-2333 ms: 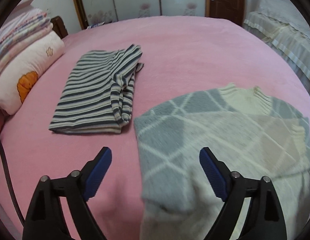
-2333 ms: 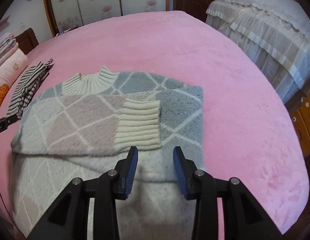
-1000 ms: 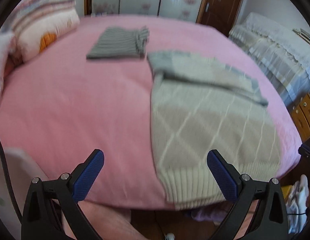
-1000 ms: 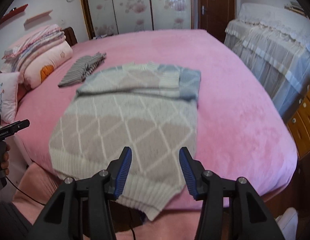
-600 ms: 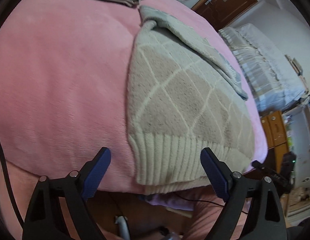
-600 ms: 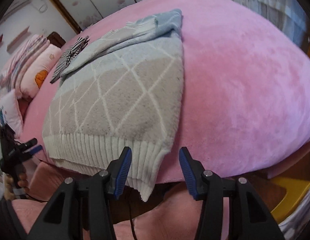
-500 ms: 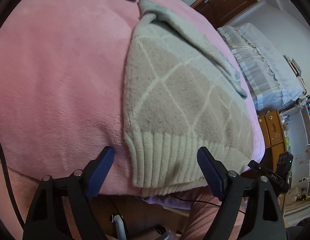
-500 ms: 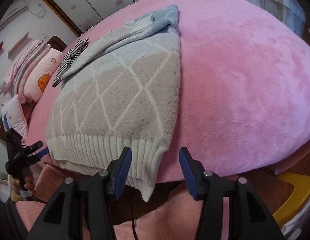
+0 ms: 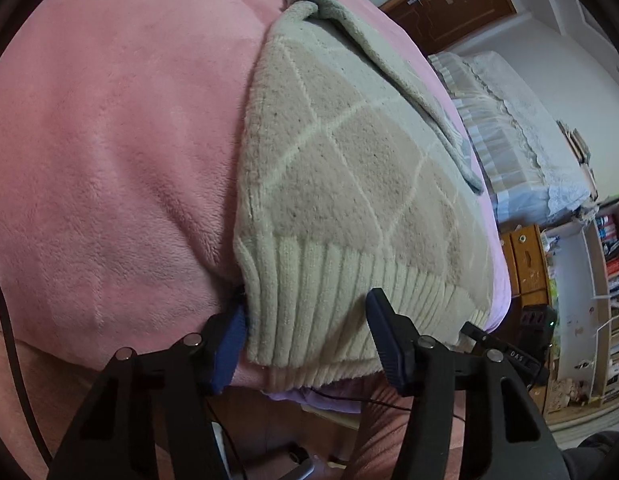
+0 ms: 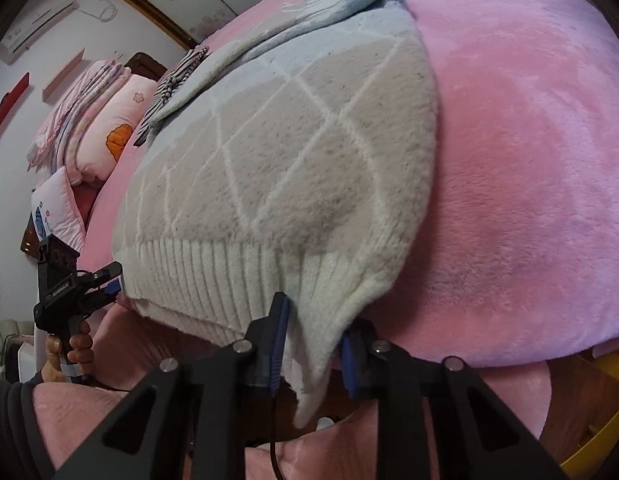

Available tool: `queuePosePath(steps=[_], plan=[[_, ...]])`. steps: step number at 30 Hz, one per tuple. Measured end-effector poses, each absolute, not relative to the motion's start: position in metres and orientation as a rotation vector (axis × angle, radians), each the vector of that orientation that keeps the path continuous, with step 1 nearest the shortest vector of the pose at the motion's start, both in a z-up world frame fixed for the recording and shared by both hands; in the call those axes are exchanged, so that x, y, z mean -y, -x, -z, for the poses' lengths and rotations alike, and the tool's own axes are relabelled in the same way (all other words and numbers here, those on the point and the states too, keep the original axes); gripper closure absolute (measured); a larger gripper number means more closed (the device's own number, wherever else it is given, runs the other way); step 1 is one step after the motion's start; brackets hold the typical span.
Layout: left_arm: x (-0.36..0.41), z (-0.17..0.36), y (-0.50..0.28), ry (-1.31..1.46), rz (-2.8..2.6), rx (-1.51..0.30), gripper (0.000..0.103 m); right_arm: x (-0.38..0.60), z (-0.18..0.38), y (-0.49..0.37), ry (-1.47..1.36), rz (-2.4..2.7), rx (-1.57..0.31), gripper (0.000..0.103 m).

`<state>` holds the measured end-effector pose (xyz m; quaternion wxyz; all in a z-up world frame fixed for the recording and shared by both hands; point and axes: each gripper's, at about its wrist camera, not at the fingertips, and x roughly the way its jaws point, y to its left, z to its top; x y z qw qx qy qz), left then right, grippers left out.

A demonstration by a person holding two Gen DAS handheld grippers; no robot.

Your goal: Fold small clothes

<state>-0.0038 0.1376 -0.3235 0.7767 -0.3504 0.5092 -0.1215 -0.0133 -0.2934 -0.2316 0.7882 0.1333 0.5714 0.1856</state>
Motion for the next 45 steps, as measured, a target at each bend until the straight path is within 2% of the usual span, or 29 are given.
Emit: queuePosePath(steps=[3, 5, 7, 8, 9, 17, 26, 36, 41, 45], plan=[[-0.139, 0.327, 0.004, 0.800, 0.267, -1.110, 0.047, 0.300, 0.237, 0.011, -0.363, -0.408, -1.239, 0.080], [-0.137, 0.324, 0.002, 0.794, 0.289, -1.126, 0.048, 0.301, 0.237, 0.012, -0.364, -0.410, -1.238, 0.085], [-0.130, 0.324, 0.000, 0.780, 0.307, -1.148, 0.071, 0.299, 0.236, 0.012, -0.355, -0.423, -1.243, 0.093], [-0.127, 0.326, -0.001, 0.782, 0.319, -1.169, 0.087, 0.298, 0.234, 0.012, -0.348, -0.422, -1.241, 0.094], [-0.127, 0.327, 0.000, 0.797, 0.319, -1.170, 0.089, 0.297, 0.231, 0.013, -0.335, -0.423, -1.237, 0.094], [-0.141, 0.299, 0.008, 0.895, 0.348, -1.076, 0.095, 0.288, 0.190, 0.022, -0.282, -0.480, -1.170, 0.095], [-0.138, 0.224, -0.031, 0.925, 0.400, -0.935, 0.095, 0.274, 0.117, -0.003, -0.326, -0.571, -0.999, 0.095], [-0.172, 0.172, -0.149, 0.963, 0.233, -0.854, 0.095, 0.267, 0.051, -0.110, -0.368, -0.558, -0.817, 0.096], [-0.186, 0.174, -0.229, 0.977, 0.161, -0.847, 0.095, 0.268, 0.049, -0.180, -0.396, -0.491, -0.795, 0.096], [-0.187, 0.190, -0.296, 0.976, 0.120, -0.877, 0.095, 0.271, 0.070, -0.246, -0.436, -0.433, -0.821, 0.096]])
